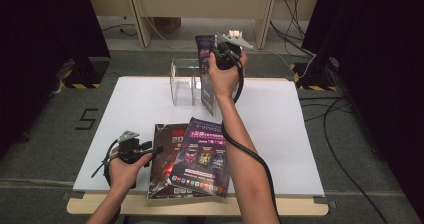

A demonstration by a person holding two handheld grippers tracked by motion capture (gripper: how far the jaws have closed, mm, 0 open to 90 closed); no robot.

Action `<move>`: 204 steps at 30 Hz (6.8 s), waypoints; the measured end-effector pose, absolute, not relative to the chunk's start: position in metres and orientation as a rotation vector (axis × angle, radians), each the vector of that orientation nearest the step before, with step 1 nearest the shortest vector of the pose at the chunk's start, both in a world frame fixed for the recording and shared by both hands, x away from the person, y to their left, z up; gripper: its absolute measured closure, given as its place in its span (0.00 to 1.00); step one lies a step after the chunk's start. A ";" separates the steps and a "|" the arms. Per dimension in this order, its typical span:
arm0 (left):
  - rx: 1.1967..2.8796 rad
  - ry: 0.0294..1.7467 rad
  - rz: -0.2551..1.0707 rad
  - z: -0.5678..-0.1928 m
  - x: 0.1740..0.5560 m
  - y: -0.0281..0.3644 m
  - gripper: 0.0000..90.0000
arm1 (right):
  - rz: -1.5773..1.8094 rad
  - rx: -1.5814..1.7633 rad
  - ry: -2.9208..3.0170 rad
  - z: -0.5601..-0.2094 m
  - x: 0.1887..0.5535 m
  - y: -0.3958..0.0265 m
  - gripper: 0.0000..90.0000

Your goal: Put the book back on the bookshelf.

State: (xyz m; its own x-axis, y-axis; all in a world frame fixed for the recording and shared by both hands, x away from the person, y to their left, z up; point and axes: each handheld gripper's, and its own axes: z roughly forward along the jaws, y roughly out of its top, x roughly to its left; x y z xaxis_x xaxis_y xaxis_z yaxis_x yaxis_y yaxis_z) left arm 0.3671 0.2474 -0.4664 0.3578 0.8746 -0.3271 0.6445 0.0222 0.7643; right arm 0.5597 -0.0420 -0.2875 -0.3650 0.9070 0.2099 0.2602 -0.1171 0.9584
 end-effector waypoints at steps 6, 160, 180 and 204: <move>1.694 1.367 0.316 -0.467 0.367 0.249 0.48 | 1.504 1.267 1.584 -0.292 0.560 -0.041 0.92; 1.701 1.369 0.310 -0.468 0.368 0.249 0.48 | 1.409 1.291 1.625 -0.304 0.530 -0.048 0.92; 1.695 1.370 0.306 -0.468 0.368 0.250 0.48 | 1.394 1.307 1.616 -0.303 0.541 -0.045 0.92; 1.698 1.371 0.304 -0.468 0.368 0.250 0.48 | 1.379 1.311 1.610 -0.304 0.551 -0.043 0.92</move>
